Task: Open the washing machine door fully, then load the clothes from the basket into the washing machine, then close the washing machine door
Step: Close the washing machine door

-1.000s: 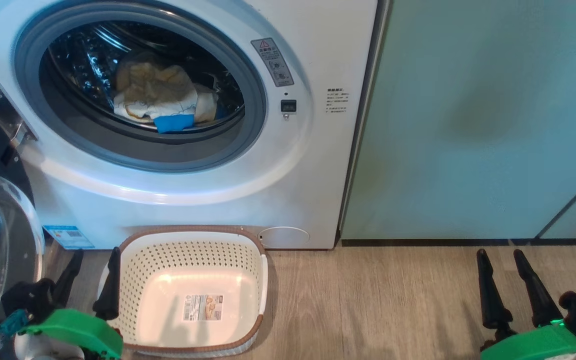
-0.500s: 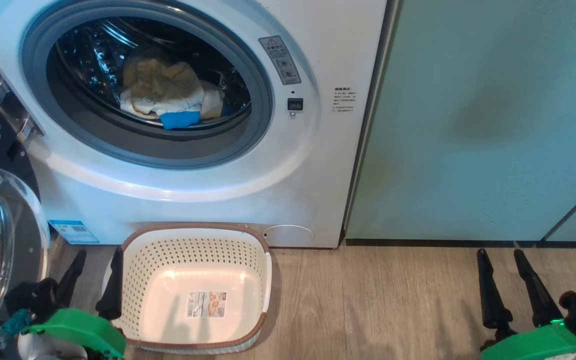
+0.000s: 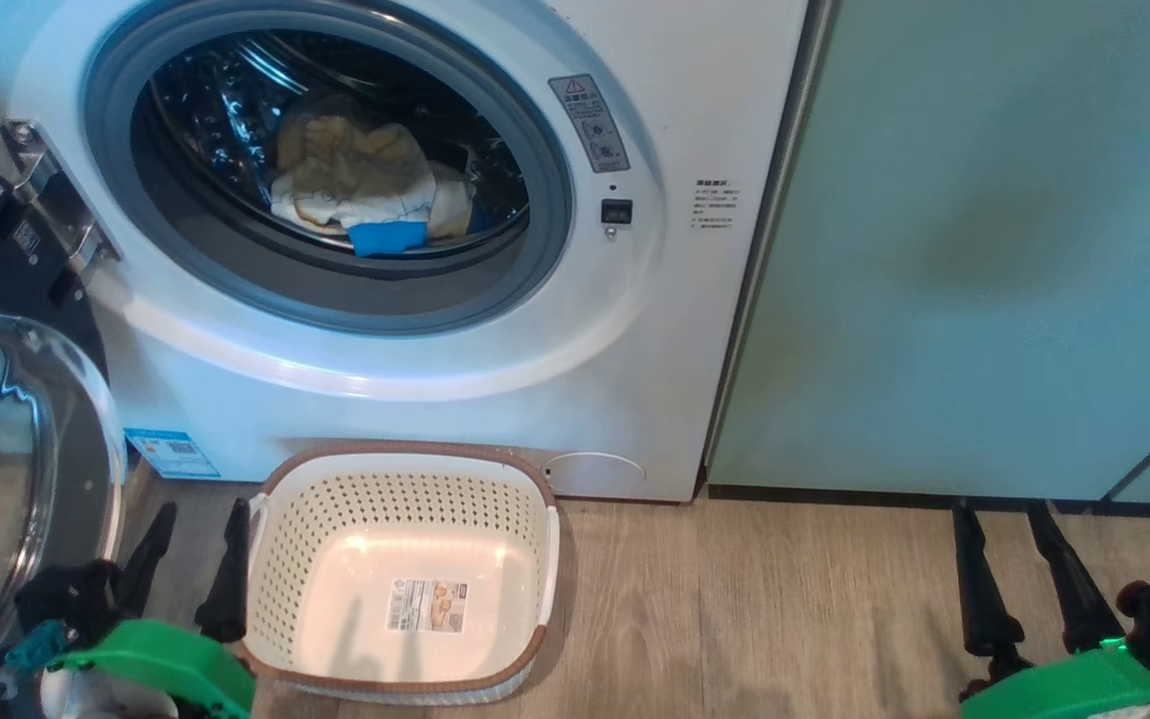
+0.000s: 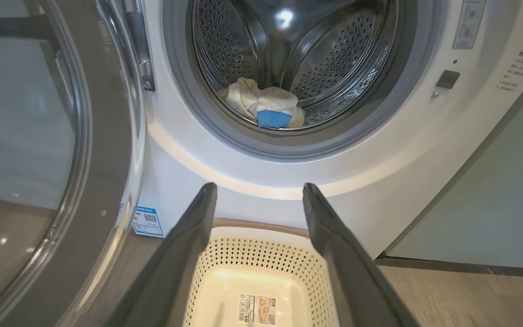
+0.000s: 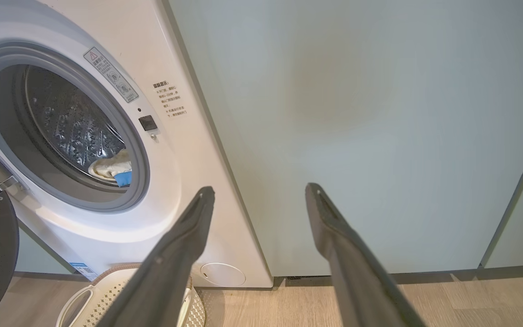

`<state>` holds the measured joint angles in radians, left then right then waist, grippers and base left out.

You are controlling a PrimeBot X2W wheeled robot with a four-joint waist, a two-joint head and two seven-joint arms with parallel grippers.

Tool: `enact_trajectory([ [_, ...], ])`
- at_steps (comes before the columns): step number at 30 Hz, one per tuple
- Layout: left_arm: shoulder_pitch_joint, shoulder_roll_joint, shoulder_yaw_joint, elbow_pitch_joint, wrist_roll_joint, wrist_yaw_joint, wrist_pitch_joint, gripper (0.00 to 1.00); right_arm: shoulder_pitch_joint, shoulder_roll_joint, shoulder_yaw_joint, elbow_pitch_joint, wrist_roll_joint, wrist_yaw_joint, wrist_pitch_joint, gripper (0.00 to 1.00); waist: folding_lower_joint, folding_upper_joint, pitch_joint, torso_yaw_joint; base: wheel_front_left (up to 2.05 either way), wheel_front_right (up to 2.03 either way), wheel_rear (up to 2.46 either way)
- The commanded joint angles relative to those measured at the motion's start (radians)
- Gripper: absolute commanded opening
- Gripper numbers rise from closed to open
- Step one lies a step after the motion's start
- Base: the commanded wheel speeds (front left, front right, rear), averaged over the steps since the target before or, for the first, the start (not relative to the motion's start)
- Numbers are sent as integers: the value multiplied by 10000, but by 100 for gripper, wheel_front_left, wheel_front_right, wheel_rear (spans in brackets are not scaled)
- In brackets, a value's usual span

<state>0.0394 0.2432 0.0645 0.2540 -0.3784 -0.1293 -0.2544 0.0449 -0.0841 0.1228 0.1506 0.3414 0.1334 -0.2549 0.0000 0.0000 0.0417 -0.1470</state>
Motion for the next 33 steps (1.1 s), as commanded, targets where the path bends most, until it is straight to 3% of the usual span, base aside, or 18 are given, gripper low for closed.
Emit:
enact_trajectory([
  [1,-489,160,406,-235,86,-8,-74,100,-325,-183,170,-317,-85,-27,-69,100,0,0,-16,46,0,0,0],
  [19,-448,69,487,-228,28,-12,-74,100,-242,-193,297,-282,-45,-27,-69,100,0,0,-72,124,-8,6,1],
  [33,-448,78,575,-248,46,-13,-74,100,-284,-187,322,-237,-15,-27,-69,100,0,0,-33,148,-167,134,32],
])
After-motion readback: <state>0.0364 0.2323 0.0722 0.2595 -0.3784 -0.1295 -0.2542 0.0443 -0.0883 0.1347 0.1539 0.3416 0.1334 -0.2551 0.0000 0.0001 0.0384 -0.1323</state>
